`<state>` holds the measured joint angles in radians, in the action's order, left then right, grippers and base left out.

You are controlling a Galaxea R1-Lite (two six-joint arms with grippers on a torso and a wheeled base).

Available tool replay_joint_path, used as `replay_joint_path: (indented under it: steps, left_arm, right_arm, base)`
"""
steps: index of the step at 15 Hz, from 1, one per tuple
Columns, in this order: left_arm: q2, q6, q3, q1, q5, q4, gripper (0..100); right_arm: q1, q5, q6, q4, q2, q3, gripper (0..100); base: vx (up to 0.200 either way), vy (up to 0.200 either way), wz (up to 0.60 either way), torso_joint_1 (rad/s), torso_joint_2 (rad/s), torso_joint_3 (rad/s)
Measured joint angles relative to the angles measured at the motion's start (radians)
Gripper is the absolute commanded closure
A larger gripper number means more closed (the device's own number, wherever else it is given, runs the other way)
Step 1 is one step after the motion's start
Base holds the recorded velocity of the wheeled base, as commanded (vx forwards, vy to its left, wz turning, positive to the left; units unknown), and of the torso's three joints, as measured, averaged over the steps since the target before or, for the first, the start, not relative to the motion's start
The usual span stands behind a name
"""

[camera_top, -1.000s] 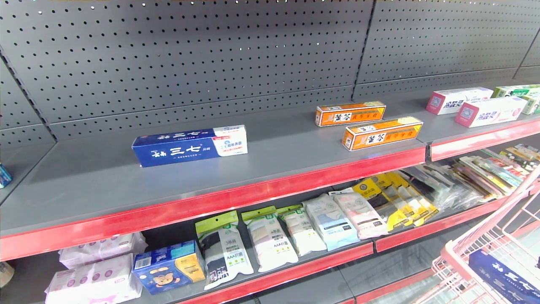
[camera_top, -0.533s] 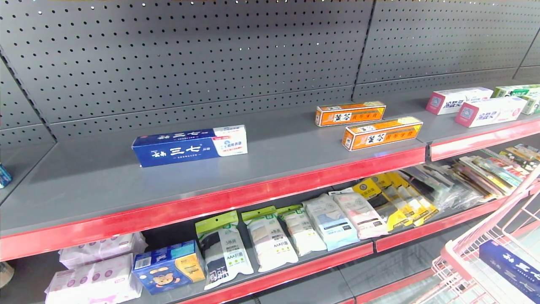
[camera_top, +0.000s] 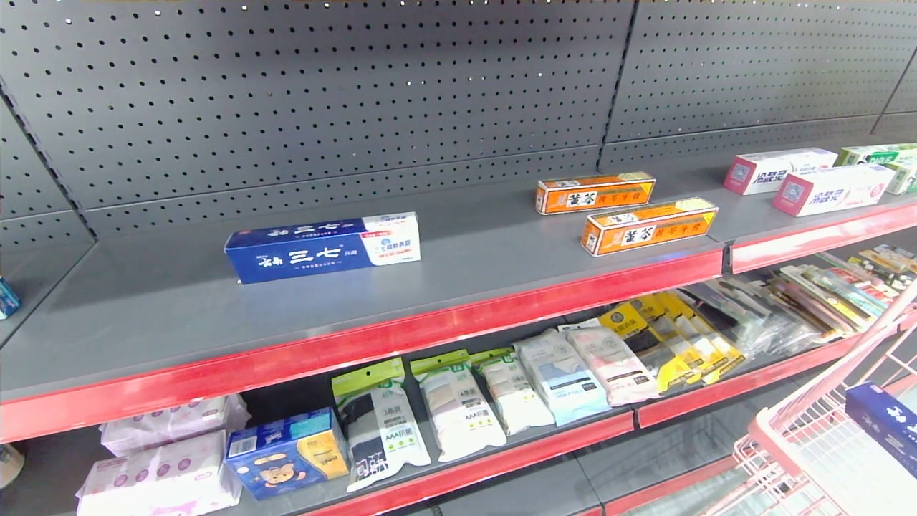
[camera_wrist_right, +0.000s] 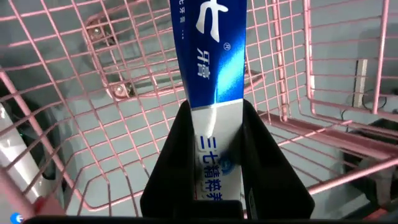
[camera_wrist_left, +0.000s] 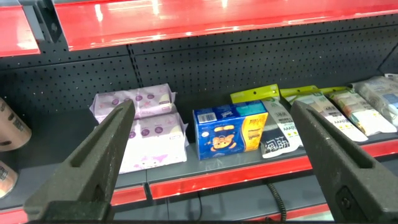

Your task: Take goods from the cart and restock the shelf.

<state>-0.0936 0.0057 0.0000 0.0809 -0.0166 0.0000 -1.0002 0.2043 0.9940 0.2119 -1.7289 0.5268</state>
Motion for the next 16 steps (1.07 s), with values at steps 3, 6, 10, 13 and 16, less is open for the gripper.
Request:
replay_joint_path:
  steps: [3, 6, 10, 13, 16]
  left_arm:
    - [0.0, 0.0, 0.0, 0.0, 0.0, 0.0, 0]
    - [0.0, 0.0, 0.0, 0.0, 0.0, 0.0, 0]
    - [0.0, 0.0, 0.0, 0.0, 0.0, 0.0, 0]
    - [0.0, 0.0, 0.0, 0.0, 0.0, 0.0, 0]
    - [0.0, 0.0, 0.0, 0.0, 0.0, 0.0, 0]
  right_arm:
    - [0.017, -0.03, -0.167, -0.002, 0.091, -0.037, 100]
    - [0.092, -0.091, -0.335, -0.002, 0.179, -0.063, 100]
    - [0.227, -0.2, -0.559, -0.056, 0.3, -0.08, 100]
    - [0.293, -0.255, -0.602, -0.068, 0.392, -0.093, 100]
    - [0.329, -0.276, -0.608, -0.081, 0.471, -0.1, 100]
  base:
    - [0.0, 0.0, 0.0, 0.0, 0.0, 0.0]
    - [0.0, 0.0, 0.0, 0.0, 0.0, 0.0]
    - [0.0, 0.0, 0.0, 0.0, 0.0, 0.0]
    - [0.0, 0.0, 0.0, 0.0, 0.0, 0.0]
    - [0.0, 0.0, 0.0, 0.0, 0.0, 0.0]
